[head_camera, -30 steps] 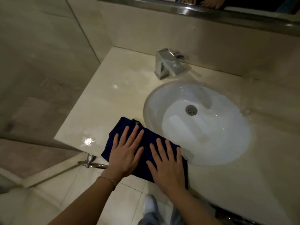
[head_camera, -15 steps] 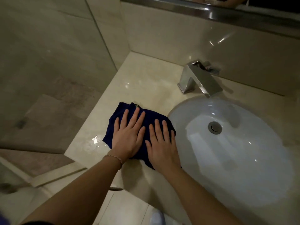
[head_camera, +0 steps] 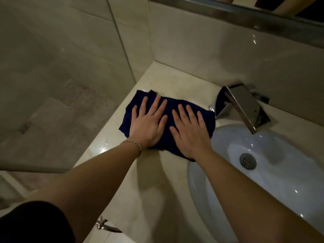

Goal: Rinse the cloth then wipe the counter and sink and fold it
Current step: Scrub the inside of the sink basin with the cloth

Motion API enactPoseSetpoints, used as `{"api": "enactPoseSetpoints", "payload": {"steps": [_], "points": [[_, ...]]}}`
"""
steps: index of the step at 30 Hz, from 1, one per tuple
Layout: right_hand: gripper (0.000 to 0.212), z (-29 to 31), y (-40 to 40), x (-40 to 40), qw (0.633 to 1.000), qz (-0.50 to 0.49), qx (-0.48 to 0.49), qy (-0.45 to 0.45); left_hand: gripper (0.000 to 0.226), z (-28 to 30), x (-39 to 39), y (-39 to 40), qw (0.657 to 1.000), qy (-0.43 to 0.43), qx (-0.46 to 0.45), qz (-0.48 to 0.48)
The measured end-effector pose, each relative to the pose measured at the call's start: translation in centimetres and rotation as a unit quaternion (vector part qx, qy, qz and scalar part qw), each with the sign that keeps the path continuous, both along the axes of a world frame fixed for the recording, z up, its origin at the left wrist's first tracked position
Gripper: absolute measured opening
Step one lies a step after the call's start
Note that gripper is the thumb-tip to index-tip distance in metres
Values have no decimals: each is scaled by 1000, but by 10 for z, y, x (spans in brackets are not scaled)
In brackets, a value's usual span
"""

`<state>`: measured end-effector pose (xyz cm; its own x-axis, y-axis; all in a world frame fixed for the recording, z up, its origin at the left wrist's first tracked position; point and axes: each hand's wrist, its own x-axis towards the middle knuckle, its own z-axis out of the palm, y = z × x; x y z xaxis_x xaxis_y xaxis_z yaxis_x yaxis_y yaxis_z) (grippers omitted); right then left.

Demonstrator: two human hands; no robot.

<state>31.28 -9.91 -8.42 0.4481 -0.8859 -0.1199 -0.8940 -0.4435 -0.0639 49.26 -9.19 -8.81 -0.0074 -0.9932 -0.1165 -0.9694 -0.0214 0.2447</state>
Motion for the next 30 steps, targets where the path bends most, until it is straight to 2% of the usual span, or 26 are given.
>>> {"api": "enactPoseSetpoints", "payload": {"steps": [6, 11, 16, 23, 27, 30], "points": [[62, 1, -18, 5, 1000, -13, 7, 14, 59, 0, 4, -24, 1000, -15, 6, -8], [64, 1, 12, 23, 999, -37, 7, 18, 58, 3, 14, -2, 1000, -4, 6, -19], [66, 2, 71, 36, 999, 22, 10, 23, 58, 5, 46, 77, 1000, -1, 2, -14], [66, 0, 157, 62, 996, 86, 16, -8, 60, 2, 68, 190, 998, -19, 25, 57], [63, -4, 200, 60, 993, 119, 20, -18, 61, 0, 55, 241, 994, -30, 33, 97], [60, -4, 220, 46, 993, 107, 25, -31, 65, 0, 30, 256, 993, -29, 47, 106]]}}
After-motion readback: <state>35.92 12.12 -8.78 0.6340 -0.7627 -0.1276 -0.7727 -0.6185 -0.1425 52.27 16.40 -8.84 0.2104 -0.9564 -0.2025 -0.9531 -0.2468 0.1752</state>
